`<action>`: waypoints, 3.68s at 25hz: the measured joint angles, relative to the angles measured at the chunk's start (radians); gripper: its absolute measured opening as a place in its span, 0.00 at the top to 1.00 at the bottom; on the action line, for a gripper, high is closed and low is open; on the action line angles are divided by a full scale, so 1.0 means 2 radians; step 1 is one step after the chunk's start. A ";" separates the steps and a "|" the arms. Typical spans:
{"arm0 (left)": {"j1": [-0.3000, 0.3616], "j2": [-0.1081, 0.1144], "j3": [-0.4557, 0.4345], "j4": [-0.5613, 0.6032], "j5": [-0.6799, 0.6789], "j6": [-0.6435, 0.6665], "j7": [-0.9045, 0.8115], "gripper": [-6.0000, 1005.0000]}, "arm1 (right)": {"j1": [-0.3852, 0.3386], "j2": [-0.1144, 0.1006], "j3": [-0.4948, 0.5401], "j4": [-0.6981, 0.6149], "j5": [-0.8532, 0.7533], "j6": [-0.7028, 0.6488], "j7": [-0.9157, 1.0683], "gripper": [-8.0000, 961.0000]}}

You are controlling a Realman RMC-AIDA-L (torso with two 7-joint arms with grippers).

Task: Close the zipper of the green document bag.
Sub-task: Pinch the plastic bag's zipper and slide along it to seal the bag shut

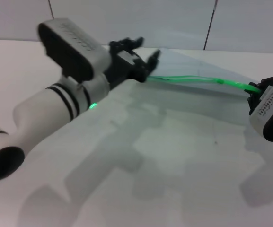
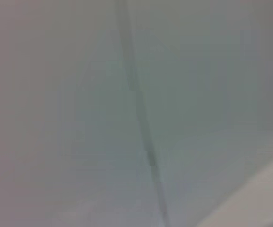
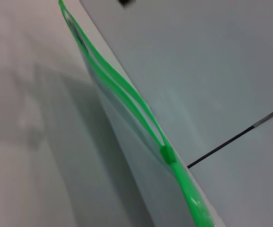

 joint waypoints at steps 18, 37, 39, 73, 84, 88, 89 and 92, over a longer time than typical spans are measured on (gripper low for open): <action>-0.021 -0.009 -0.032 -0.127 0.094 -0.236 0.128 0.50 | 0.000 -0.001 -0.017 -0.019 0.003 -0.010 0.022 0.93; -0.018 -0.049 -0.053 -0.109 0.097 -0.245 0.247 0.50 | 0.002 -0.001 -0.025 -0.027 0.004 -0.010 0.026 0.94; -0.018 -0.057 -0.057 -0.102 0.097 -0.242 0.259 0.50 | 0.002 -0.001 -0.025 -0.027 0.004 -0.010 0.026 0.94; -0.048 -0.081 -0.048 -0.038 0.098 -0.211 0.328 0.51 | 0.007 -0.001 -0.035 -0.028 0.004 -0.005 0.026 0.94; -0.049 -0.081 -0.049 -0.030 0.095 -0.209 0.330 0.59 | 0.008 0.000 -0.037 -0.026 0.004 -0.003 0.026 0.94; -0.049 -0.082 -0.051 -0.030 0.094 -0.206 0.330 0.62 | 0.008 0.000 -0.041 -0.027 0.004 -0.003 0.026 0.94; -0.049 -0.082 -0.051 -0.030 0.094 -0.206 0.331 0.62 | 0.008 0.000 -0.042 -0.027 0.004 -0.003 0.026 0.94; -0.049 -0.082 -0.052 -0.028 0.094 -0.205 0.331 0.63 | 0.008 0.000 -0.043 -0.028 0.004 -0.002 0.026 0.94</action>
